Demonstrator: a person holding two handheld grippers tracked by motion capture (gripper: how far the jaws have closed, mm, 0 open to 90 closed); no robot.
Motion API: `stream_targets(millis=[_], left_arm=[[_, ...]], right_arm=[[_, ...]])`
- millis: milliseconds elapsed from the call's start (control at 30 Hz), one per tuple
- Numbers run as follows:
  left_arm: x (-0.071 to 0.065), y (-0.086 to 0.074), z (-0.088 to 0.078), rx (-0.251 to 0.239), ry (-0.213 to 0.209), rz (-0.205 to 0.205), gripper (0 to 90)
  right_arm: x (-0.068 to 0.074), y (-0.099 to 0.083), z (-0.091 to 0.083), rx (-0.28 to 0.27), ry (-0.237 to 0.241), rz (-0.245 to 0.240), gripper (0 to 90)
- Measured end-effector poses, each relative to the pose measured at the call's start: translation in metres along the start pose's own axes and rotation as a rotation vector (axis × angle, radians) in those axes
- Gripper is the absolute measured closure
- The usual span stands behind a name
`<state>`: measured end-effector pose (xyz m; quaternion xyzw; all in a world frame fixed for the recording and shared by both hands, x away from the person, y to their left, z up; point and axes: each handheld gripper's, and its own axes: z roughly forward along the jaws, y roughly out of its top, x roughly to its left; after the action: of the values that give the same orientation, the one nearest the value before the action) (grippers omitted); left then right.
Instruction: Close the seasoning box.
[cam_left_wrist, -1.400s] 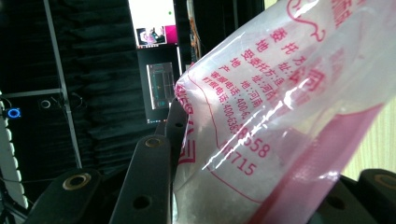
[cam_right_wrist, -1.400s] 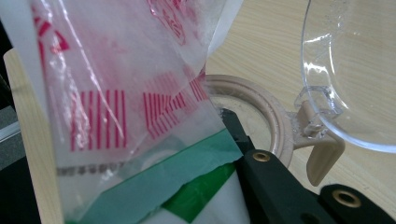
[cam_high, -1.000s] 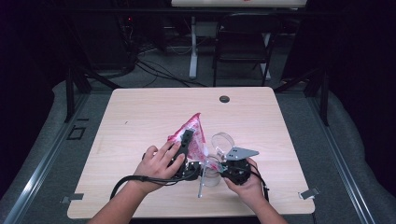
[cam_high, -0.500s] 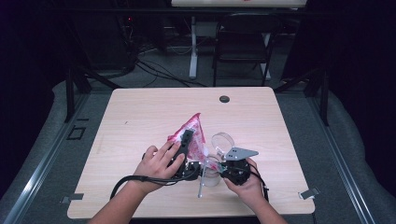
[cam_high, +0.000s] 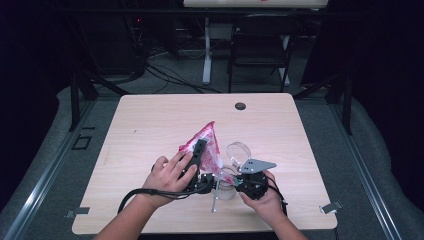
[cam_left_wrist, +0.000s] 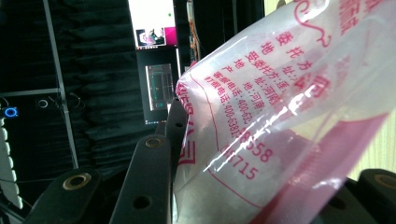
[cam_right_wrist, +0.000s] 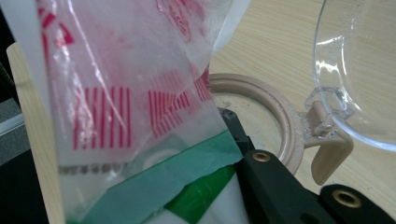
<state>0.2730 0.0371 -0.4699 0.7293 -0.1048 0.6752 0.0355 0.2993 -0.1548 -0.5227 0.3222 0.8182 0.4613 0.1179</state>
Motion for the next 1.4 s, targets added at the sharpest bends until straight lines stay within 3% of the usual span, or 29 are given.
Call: stream_targets(millis=[1400], left_arm=[[0.0005, 0.0031, 0.0023, -0.001, -0.002, -0.016, 69.8]], right_arm=[[-0.0018, 0.0001, 0.0019, 0.002, -0.002, 0.004, 90.0]])
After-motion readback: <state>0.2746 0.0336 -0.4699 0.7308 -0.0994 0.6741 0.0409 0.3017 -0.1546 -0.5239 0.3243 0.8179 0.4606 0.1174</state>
